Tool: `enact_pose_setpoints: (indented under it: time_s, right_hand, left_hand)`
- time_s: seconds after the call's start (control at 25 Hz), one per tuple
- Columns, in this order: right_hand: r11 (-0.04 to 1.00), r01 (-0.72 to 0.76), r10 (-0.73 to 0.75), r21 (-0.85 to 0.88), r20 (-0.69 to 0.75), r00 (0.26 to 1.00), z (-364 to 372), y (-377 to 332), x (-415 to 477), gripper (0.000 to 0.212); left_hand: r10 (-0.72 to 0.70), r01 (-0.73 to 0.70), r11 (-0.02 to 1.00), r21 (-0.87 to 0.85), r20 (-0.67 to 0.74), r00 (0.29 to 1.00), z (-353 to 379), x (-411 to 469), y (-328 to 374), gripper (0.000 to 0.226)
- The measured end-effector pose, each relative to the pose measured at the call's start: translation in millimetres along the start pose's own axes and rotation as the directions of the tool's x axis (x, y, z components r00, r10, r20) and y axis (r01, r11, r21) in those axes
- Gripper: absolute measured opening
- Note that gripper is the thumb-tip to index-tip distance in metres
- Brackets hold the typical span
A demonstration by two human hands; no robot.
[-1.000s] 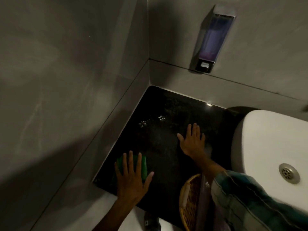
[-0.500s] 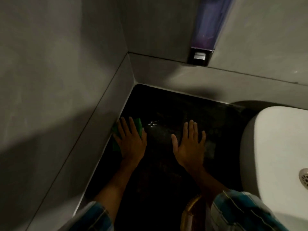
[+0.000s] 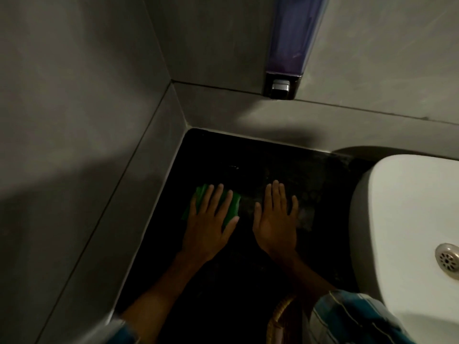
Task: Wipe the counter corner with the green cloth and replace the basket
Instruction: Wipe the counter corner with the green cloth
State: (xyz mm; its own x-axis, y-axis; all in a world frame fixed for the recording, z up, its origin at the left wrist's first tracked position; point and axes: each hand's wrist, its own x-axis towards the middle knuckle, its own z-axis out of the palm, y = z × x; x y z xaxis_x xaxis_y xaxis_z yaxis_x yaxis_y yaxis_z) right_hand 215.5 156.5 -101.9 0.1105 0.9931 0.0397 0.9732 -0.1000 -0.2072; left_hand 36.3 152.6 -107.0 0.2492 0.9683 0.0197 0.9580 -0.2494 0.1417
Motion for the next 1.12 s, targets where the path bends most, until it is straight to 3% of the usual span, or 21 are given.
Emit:
enact_pose_setpoints:
  time_s: [0.2,0.32,0.48,0.64,0.88,0.96,1.04,1.12]
  right_hand:
    - [1.000,-0.019,0.019,0.004,-0.010,1.000,2.6,-1.4,1.1,0.059]
    - [1.000,-0.024,0.024,0.009,-0.020,1.000,4.9,-1.4,1.6,0.059]
    - [1.000,-0.019,0.019,0.016,-0.024,1.000,5.1,-1.5,0.0,0.057]
    - [1.000,-0.014,0.014,0.013,-0.016,1.000,3.9,-0.8,1.2,0.054]
    - [1.000,0.009,-0.009,0.014,0.004,1.000,4.4,3.3,1.3,0.056]
    - [1.000,0.008,-0.008,0.027,-0.004,1.000,3.6,2.6,2.1,0.056]
    - [0.999,0.006,-0.005,0.038,-0.011,1.000,4.3,0.6,0.2,0.054]
    - [0.997,0.005,-0.005,0.074,-0.001,1.000,0.8,1.8,2.1,0.051]
  left_hand:
    - [-0.198,0.203,0.978,0.044,-0.102,0.975,-1.8,32.3,-36.1,0.062]
    - [-0.242,0.241,0.970,-0.026,-0.049,0.969,-4.9,103.7,-39.6,0.064]
    - [-0.103,0.108,0.990,-0.093,0.059,0.993,-1.5,158.2,-5.4,0.061]
    - [0.090,-0.087,0.994,-0.062,0.048,0.995,-2.9,120.3,26.4,0.058]
    - [0.083,-0.080,0.995,-0.056,0.064,0.994,-3.2,-0.2,39.0,0.058]
    - [0.104,-0.100,0.985,-0.143,0.021,0.994,-8.0,-4.7,28.2,0.058]
    - [-0.046,0.022,0.960,-0.279,-0.082,0.996,-13.9,-7.3,1.6,0.055]
    - [-0.272,0.219,0.928,-0.301,-0.149,0.951,-16.4,-29.0,-28.7,0.057]
